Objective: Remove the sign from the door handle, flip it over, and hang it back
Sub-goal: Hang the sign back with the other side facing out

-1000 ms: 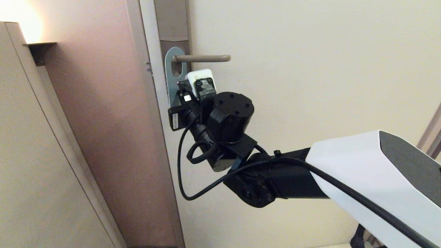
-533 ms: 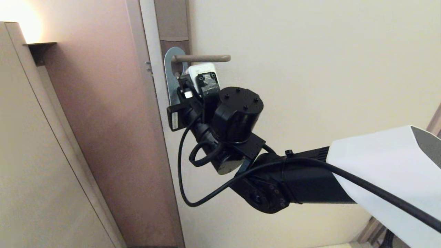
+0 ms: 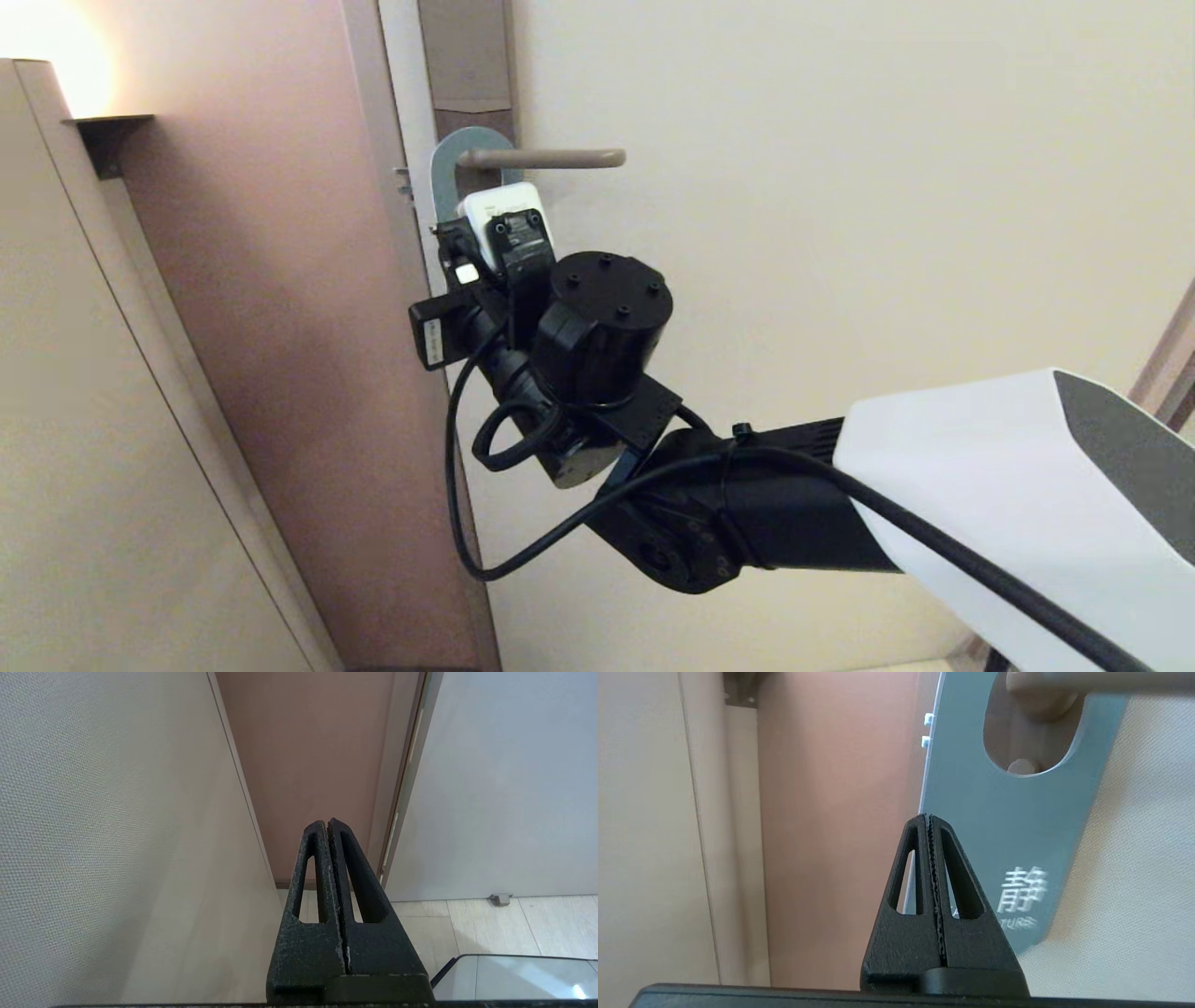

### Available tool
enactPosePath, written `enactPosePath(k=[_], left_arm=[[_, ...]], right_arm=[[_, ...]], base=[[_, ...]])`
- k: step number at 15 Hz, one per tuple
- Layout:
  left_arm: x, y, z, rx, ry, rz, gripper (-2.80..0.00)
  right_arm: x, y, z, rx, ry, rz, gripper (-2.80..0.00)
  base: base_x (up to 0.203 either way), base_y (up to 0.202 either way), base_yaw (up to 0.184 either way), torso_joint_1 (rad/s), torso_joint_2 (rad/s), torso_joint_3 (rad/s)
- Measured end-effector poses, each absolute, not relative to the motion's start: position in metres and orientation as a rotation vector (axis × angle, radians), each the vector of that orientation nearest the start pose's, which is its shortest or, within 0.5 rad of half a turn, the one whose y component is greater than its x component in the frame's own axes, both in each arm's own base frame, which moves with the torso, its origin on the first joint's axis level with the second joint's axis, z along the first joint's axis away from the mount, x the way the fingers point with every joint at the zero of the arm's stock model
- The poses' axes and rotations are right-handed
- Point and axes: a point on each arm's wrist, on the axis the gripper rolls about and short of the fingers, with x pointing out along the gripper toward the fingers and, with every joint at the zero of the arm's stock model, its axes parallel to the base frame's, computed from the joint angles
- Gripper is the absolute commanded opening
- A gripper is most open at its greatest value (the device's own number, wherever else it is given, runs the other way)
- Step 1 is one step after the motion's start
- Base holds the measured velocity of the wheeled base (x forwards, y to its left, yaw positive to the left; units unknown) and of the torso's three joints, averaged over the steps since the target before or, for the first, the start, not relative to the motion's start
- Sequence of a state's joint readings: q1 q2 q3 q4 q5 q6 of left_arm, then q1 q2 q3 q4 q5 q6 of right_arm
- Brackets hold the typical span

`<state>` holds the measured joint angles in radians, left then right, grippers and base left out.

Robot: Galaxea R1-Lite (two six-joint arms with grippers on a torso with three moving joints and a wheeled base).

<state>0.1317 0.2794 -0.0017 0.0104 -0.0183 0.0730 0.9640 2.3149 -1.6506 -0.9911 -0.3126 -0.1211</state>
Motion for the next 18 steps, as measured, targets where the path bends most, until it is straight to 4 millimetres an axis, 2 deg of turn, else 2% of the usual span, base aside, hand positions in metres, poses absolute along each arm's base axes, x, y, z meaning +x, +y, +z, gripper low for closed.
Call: enactPosePath(k=[3,7,13,18], left_arm=[[-0.001,-0.001,0.078,0.051,0.291,0.102,-2.80],[-0.001,-0.001,0.078,0.051,0.291,0.102,-2.80],[-0.001,-0.001,0.078,0.051,0.291,0.102,-2.80],[-0.001,-0.001,0.078,0.051,0.291,0.102,-2.80]], right_arm=[[0.288,0.401,0.194,0.081,-0.305,0.623,-2.80],[0.305,0.399,0.183,0.073,-0.300,0.593,-2.80],[0.330,0.383,0.190,0.083,-0.326,0.533,-2.80],[0.329,0.380,0.194,0.084,-0.326,0.531,-2.80]], base=[[0.000,0.000,0.000,0.000,0.00,0.000],[0.000,0.000,0.000,0.000,0.00,0.000],[0.000,0.000,0.000,0.000,0.00,0.000],[0.000,0.000,0.000,0.000,0.00,0.000]])
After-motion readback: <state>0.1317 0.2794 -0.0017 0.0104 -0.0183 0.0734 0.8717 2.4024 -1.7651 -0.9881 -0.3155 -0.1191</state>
